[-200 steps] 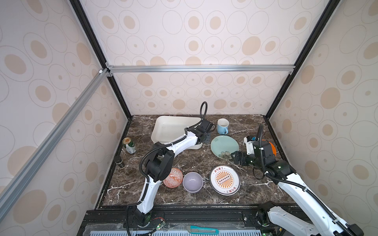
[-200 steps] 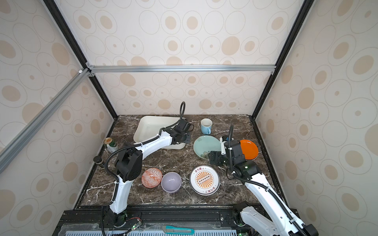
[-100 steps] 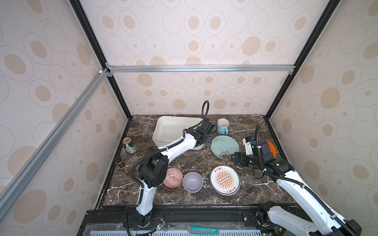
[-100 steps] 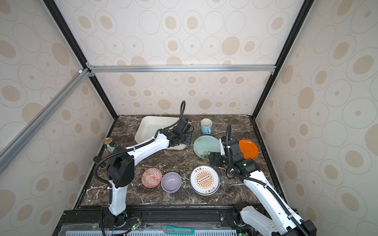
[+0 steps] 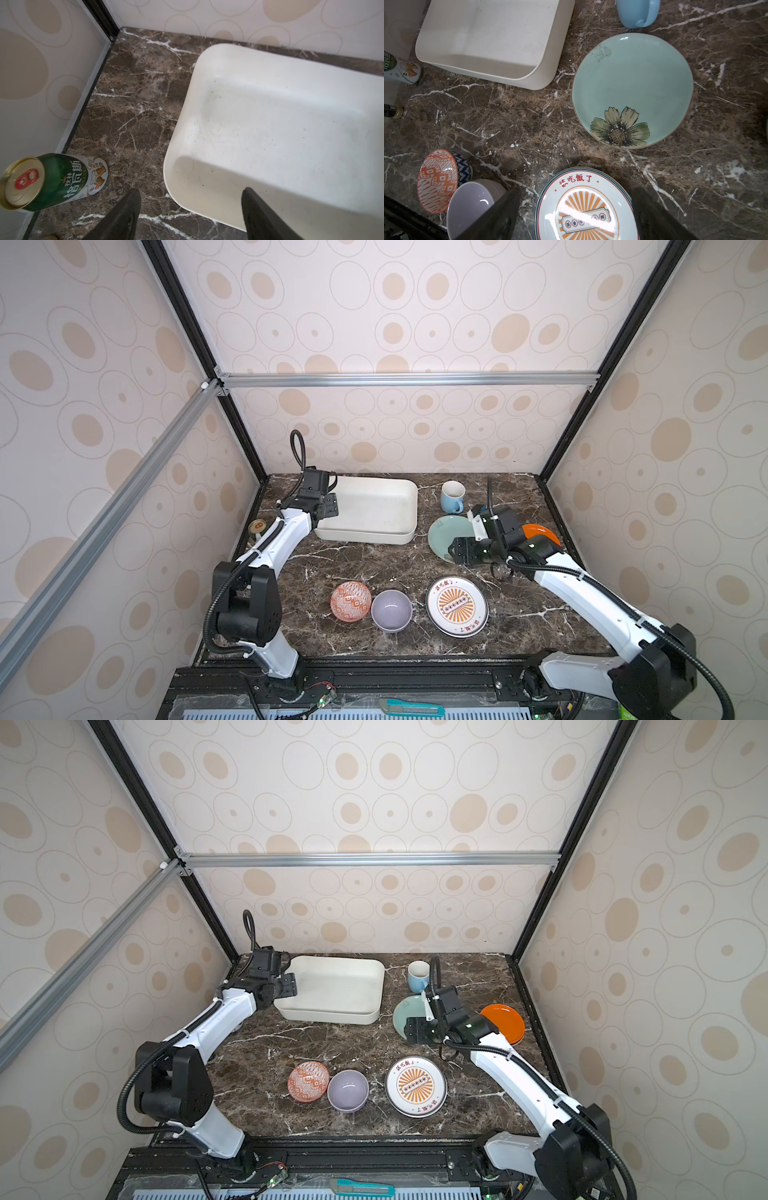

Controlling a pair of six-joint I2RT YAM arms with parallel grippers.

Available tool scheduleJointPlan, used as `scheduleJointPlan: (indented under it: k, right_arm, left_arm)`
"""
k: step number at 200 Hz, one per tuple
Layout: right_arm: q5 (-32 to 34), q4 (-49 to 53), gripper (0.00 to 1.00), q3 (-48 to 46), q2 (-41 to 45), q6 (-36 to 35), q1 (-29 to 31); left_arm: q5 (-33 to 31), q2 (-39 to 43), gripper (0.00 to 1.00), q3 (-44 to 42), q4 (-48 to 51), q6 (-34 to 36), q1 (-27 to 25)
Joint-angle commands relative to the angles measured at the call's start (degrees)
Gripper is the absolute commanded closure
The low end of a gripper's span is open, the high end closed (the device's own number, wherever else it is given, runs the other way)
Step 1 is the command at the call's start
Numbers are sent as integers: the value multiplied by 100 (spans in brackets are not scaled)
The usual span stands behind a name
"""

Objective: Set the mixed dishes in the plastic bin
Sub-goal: 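Drag the white bin toward the table center with the left gripper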

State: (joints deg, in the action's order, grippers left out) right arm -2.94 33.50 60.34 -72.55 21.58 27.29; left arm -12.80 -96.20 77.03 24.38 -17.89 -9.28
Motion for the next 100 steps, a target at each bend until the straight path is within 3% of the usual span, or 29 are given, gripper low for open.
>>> scheduleJointPlan:
  k: [1,100]
  right_arm:
    - [22,-10,12,268,-251,-27,98]
    - [169,47,12,523,-697,-354,141]
  left_arm:
    - [55,-336,22,295,183,433,137]
    - [117,-1274,25,442,135,481,502]
